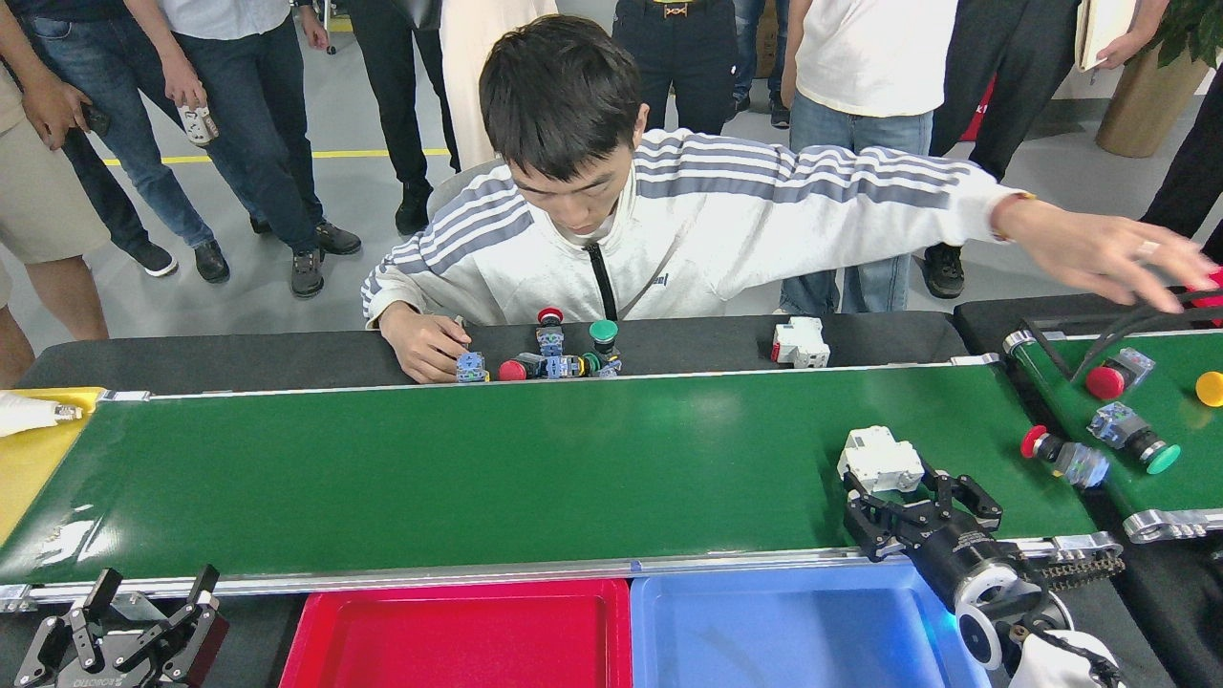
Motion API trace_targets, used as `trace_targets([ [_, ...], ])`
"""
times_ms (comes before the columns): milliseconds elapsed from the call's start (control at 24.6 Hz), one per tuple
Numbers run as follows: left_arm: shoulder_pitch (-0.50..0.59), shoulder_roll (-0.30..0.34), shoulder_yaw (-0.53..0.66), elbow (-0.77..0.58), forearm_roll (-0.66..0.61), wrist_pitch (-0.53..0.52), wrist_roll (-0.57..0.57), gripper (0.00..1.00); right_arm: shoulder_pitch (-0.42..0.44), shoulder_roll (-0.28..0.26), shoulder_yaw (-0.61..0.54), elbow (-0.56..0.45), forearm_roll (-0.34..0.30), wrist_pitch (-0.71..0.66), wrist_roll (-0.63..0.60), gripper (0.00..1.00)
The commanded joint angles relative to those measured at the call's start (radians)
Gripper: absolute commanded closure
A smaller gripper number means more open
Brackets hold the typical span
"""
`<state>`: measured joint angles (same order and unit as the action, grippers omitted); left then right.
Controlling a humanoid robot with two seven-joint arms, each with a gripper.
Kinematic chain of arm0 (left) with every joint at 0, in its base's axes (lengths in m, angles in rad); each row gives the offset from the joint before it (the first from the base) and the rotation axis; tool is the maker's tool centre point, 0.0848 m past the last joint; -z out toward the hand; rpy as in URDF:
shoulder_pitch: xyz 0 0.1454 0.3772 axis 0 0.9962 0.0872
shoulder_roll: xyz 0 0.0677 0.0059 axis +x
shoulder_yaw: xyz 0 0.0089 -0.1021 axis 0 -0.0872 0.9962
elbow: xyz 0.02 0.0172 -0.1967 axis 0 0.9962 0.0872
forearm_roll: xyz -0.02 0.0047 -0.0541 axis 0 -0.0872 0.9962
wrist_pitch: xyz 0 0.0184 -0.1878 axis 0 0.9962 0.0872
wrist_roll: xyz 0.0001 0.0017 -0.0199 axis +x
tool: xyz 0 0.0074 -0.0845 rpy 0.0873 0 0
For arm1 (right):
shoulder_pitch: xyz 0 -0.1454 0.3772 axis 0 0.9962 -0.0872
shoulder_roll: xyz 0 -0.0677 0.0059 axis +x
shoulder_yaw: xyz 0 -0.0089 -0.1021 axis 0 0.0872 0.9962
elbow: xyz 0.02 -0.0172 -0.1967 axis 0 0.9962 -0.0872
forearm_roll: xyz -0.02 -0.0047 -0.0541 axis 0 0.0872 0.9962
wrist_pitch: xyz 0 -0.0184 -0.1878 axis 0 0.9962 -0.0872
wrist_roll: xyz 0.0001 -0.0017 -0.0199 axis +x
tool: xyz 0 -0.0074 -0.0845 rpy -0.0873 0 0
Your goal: Pick switch part from conveyor to tray
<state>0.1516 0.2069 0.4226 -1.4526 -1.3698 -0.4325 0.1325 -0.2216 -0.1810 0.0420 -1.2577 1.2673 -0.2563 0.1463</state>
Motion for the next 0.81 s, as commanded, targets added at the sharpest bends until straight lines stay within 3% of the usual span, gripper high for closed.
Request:
trace_targets([
  [0, -0.004, 0.012, 0.004, -0.008, -0.002, 0.001, 0.004, 0.0, 0.007, -0.002, -0.008, -0.078, -0.005, -0.018, -0.022, 0.94],
  [203, 0.003, 0.011, 0.005, -0.011, 0.002, -0.002, 0.004, 0.0, 0.301, -0.006, -0.073, -0.381, -0.052, -0.052, -0.048, 0.84],
  [284, 0.005, 0.011, 0.007, -0.011, 0.002, -0.002, 0.004, 0.0, 0.427, -0.003, -0.082, -0.469, -0.063, -0.067, -0.071, 0.72],
  [325, 0.005, 0.011, 0.008, -0.011, 0.002, -0.002, 0.004, 0.0, 0.473, -0.002, -0.083, -0.496, -0.065, -0.08, -0.093, 0.6],
  [406, 0.008, 0.011, 0.01, -0.011, 0.003, -0.003, 0.004, 0.0, 0.55, 0.0, -0.083, -0.513, -0.066, -0.112, -0.171, 0.08],
  [447, 0.008, 0.011, 0.01, -0.009, 0.003, -0.003, 0.004, 0.0, 0.571, 0.0, -0.087, -0.513, -0.068, -0.132, -0.2, 0.01],
  [609, 0.009, 0.009, 0.015, -0.008, 0.006, -0.003, 0.004, 0.0, 0.579, 0.037, -0.097, -0.511, -0.069, -0.109, -0.194, 0.01],
  [690, 0.009, 0.008, 0.016, -0.008, 0.008, -0.002, 0.004, 0.0, 0.565, 0.1, -0.117, -0.513, -0.066, -0.029, -0.178, 0.01],
  [772, 0.009, 0.009, 0.016, -0.008, 0.008, -0.003, 0.004, 0.0, 0.538, 0.109, -0.117, -0.511, -0.055, 0.081, -0.154, 0.01],
])
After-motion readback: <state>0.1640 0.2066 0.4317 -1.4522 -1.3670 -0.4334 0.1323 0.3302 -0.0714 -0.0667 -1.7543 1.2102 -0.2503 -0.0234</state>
